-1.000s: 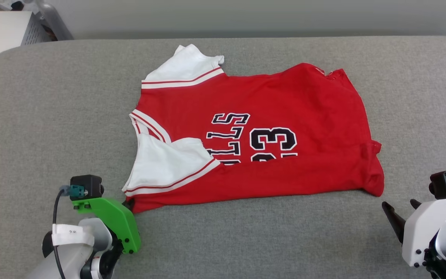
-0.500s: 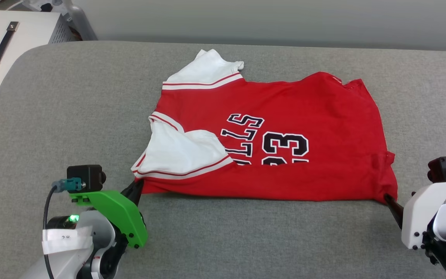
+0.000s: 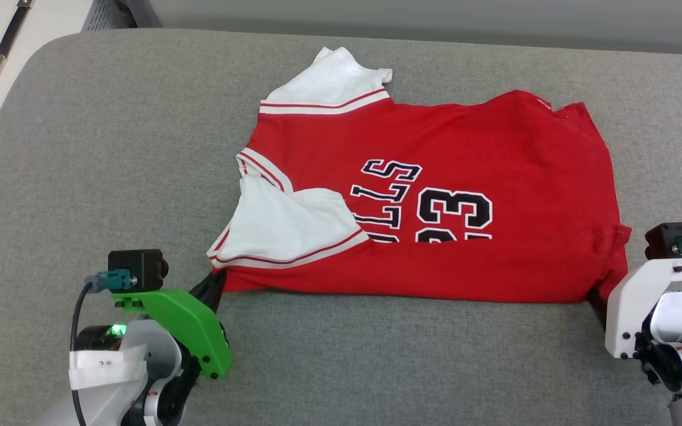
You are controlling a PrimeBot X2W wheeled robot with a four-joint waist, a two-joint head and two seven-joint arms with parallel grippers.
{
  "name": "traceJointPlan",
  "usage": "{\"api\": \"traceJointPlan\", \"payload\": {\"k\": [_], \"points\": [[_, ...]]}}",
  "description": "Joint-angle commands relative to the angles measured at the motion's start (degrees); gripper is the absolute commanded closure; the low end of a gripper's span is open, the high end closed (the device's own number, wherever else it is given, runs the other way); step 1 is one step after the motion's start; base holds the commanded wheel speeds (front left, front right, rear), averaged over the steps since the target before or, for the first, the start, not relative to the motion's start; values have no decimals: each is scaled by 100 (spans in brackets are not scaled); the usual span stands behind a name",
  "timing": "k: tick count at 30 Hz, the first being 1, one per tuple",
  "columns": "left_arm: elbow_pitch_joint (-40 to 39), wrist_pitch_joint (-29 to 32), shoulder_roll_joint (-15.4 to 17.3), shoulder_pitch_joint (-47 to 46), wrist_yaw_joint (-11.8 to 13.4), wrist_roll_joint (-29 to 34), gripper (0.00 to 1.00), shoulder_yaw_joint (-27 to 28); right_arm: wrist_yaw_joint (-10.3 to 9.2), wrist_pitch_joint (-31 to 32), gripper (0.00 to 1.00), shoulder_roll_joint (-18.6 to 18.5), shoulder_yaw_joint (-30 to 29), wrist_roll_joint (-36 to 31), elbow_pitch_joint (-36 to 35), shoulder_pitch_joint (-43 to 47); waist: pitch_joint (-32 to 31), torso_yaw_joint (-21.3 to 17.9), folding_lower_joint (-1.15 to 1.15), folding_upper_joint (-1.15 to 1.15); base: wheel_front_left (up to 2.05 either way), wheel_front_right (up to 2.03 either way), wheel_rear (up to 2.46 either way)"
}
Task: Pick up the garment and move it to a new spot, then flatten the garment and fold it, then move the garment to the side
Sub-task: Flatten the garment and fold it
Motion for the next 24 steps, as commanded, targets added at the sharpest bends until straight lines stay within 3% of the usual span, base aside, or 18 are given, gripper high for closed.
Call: {"api": "traceJointPlan", "payload": {"k": [1,3,4,6,24], "points": [[13,4,-1,-91,33,75,100,15,-8,67,0,54,61,-13,152,-3,45,23,0,0,0,0,0],[47,19,9,-96,41,73,100,14,-8,158,0,32,168,28,228,17,60,22,0,0,0,0,0],[67,28,16,-98,42,75,100,9,-8,207,38,11,227,63,255,31,61,19,0,0,0,0,0],[106,49,17,-90,36,58,100,2,-8,233,100,-24,270,109,282,41,47,7,0,0,0,0,0],[443,271,61,451,-53,-179,100,-230,-8,-94,100,-464,164,66,-10,471,-728,-188,0,0,0,0,0]]}}
